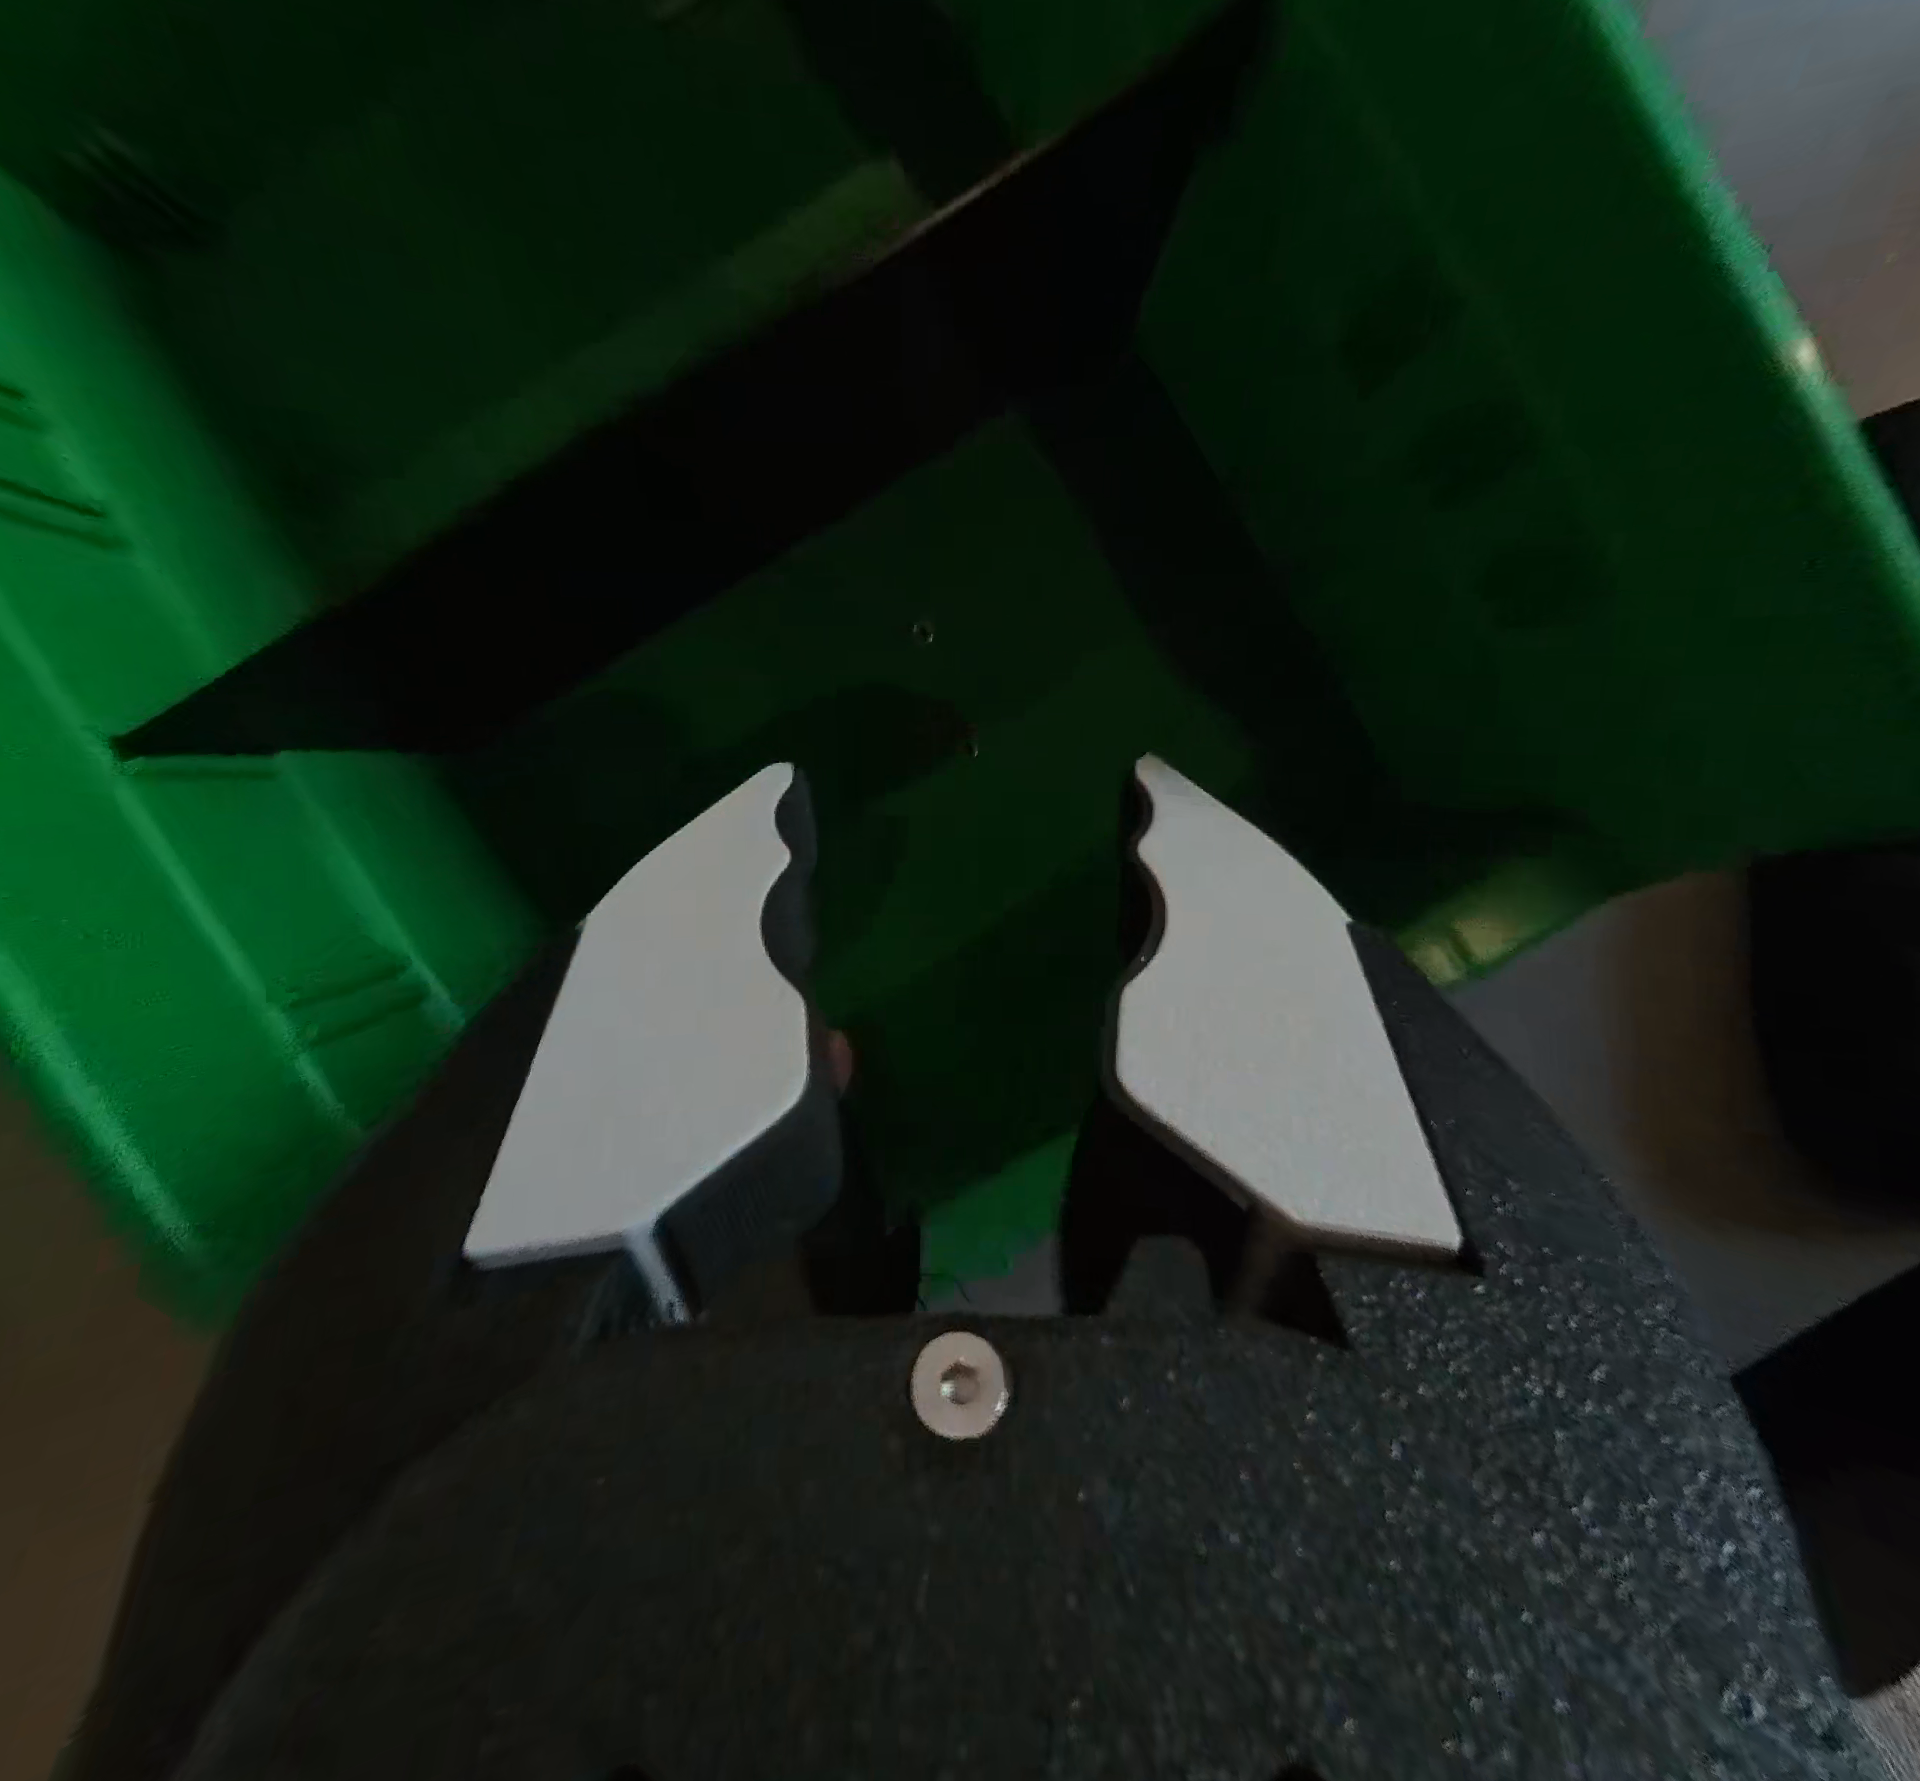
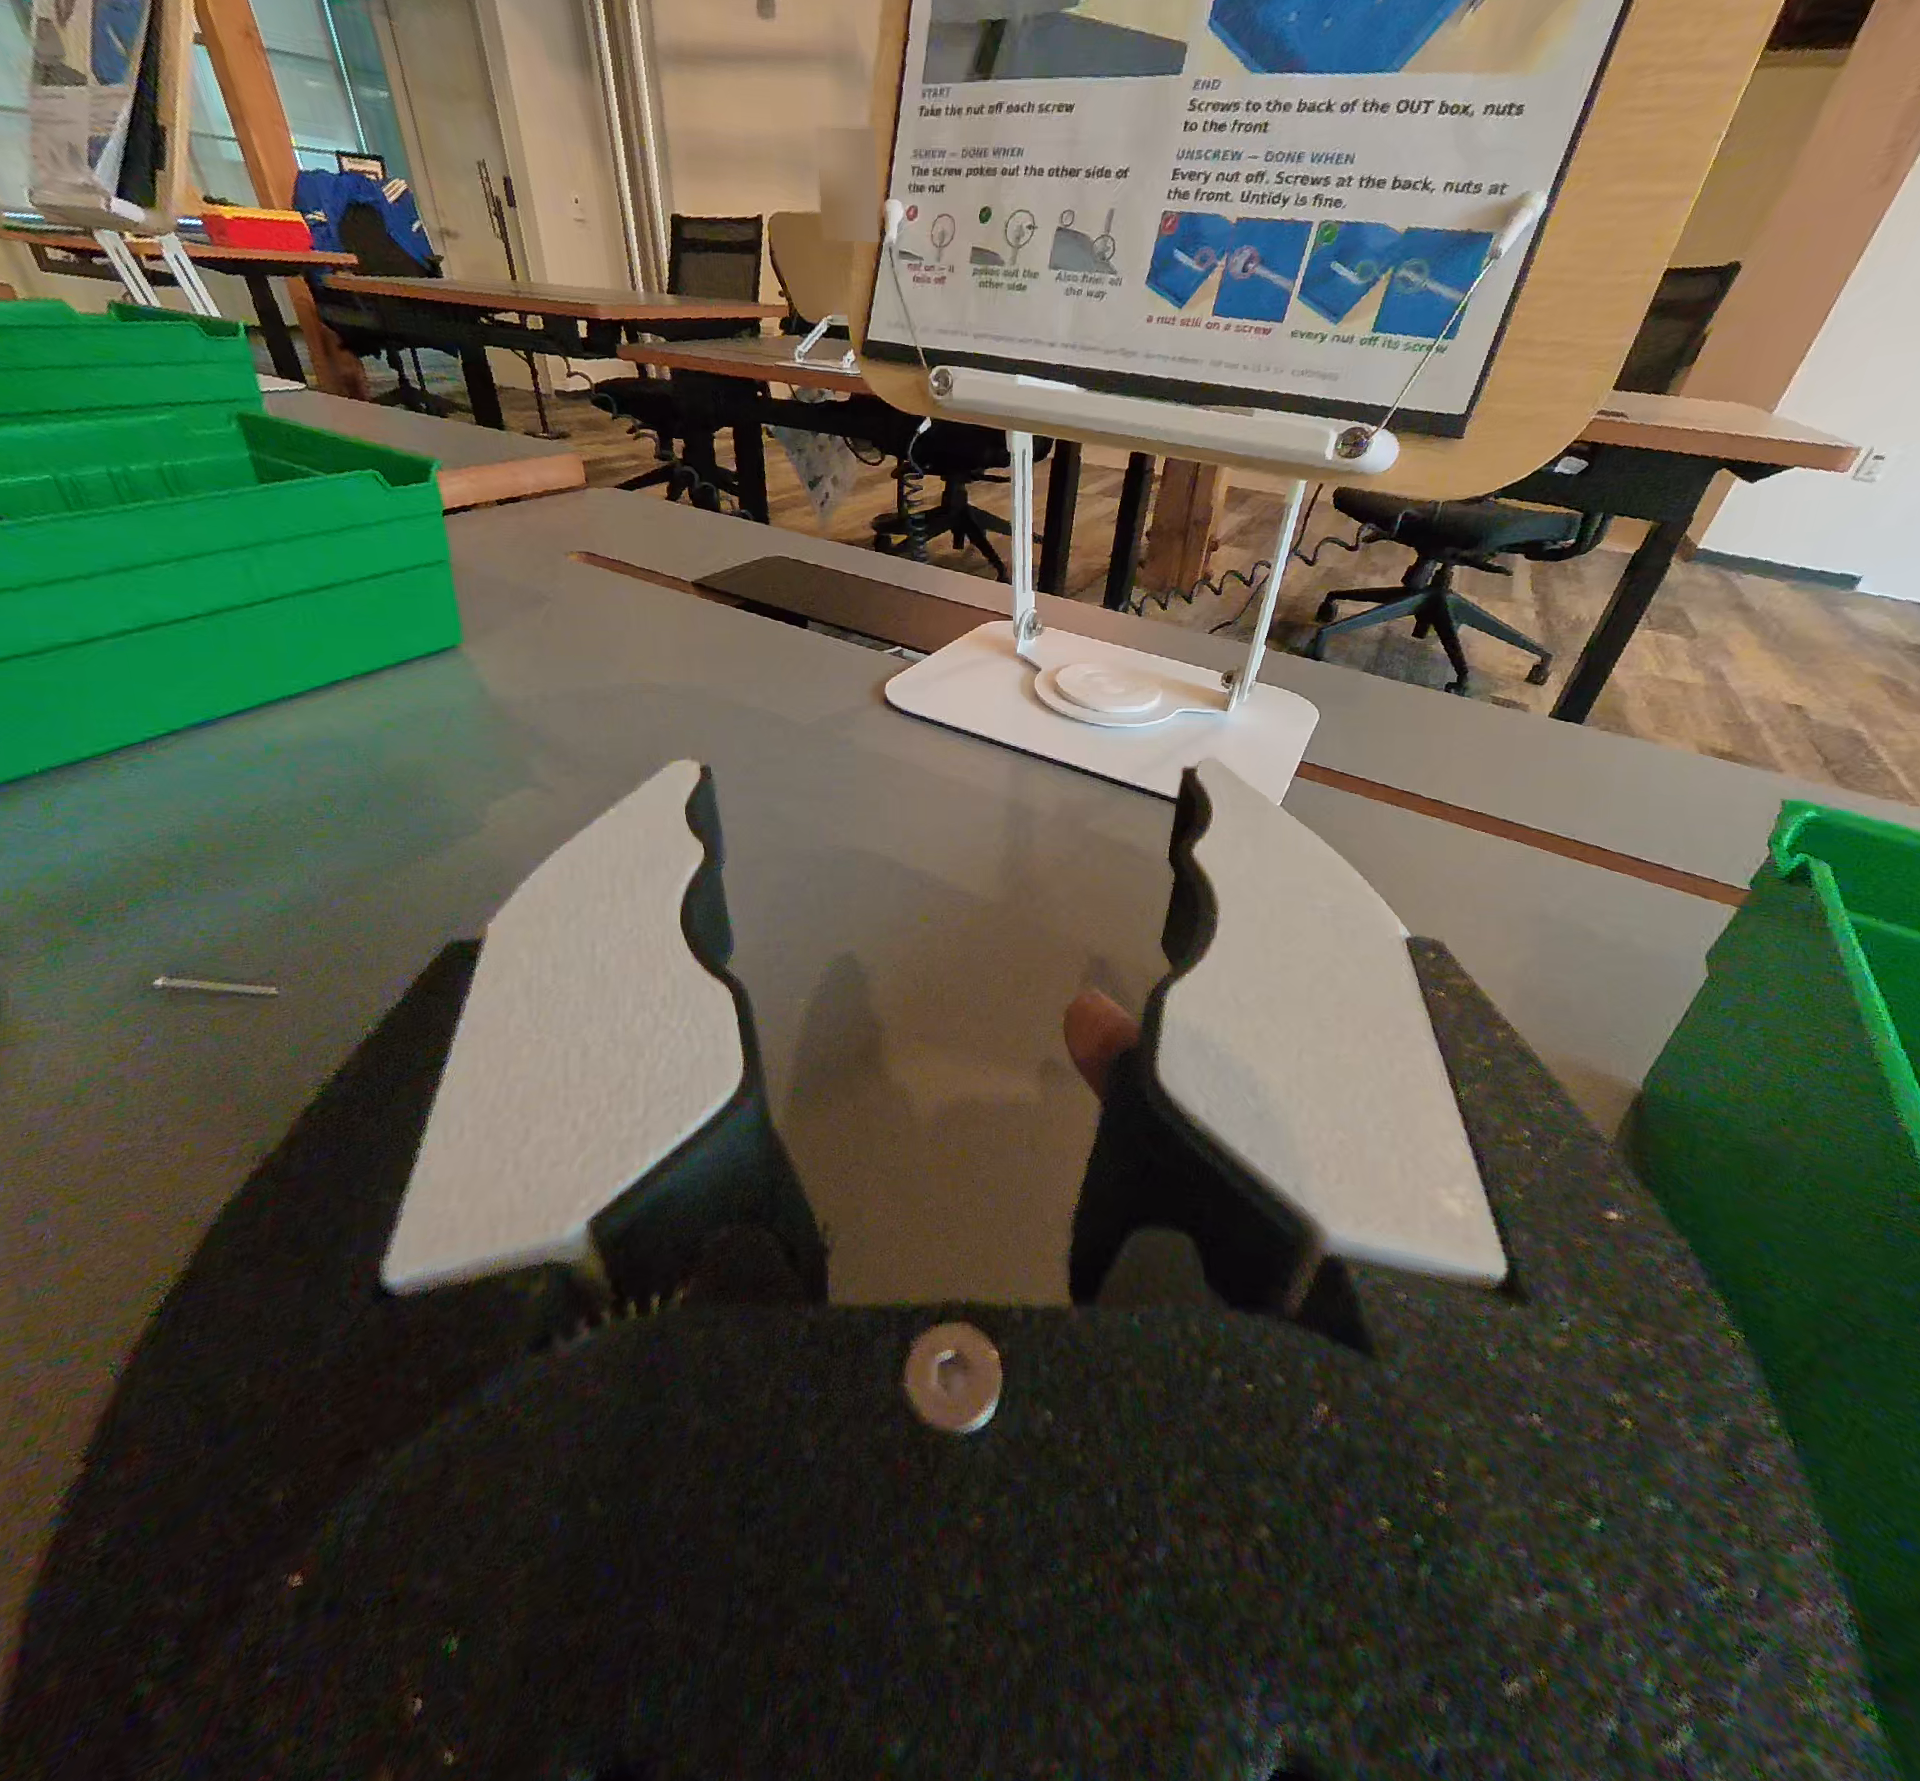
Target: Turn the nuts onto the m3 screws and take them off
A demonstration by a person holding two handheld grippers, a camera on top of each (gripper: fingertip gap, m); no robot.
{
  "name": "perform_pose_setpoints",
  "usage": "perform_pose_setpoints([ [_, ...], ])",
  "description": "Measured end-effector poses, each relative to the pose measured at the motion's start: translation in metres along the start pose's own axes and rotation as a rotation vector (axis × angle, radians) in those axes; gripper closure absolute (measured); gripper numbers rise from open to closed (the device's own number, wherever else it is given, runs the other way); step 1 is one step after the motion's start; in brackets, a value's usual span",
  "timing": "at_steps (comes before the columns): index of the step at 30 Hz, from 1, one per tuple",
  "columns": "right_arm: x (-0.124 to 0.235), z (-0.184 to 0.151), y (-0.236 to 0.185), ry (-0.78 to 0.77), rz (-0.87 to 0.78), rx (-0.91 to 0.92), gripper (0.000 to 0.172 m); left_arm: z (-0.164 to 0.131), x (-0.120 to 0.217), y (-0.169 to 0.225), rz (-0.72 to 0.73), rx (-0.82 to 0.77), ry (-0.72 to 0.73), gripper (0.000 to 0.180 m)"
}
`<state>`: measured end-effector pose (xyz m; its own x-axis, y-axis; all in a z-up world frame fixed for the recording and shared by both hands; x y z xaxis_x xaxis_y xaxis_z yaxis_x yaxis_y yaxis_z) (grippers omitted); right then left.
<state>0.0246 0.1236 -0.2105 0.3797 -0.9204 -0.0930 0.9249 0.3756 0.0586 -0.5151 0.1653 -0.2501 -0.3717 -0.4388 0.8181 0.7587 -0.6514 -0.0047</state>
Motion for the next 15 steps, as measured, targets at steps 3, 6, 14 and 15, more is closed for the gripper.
perform_pose_setpoints([
  [3, 0.000, -0.001, 0.000, -0.002, 0.002, 0.003, 0.089, 0.001, -0.017, -0.005, -0.038, 0.012, -0.086, 0.127],
  [6, -0.001, -0.001, -0.001, -0.003, 0.004, 0.009, 0.089, 0.004, -0.028, -0.009, -0.049, 0.009, -0.170, 0.130],
  [14, 0.000, 0.002, -0.001, 0.011, 0.004, 0.012, 0.089, 0.015, -0.043, -0.015, -0.043, 0.043, -0.289, 0.151],
  [15, 0.001, 0.002, -0.001, 0.013, 0.004, 0.011, 0.089, 0.016, -0.045, -0.015, -0.036, 0.047, -0.299, 0.154],
])
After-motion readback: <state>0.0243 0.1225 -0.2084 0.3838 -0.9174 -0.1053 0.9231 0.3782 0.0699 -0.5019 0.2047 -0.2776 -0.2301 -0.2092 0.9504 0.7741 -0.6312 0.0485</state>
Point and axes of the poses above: each gripper's, where its closed fingertips meet, x back along the fingers, z out of its top, y = z × x across the jaws, the point moved 5 cm from there along x, back along the fingers, and after that the axes turned 6 degrees about y, right-handed, at the moved point
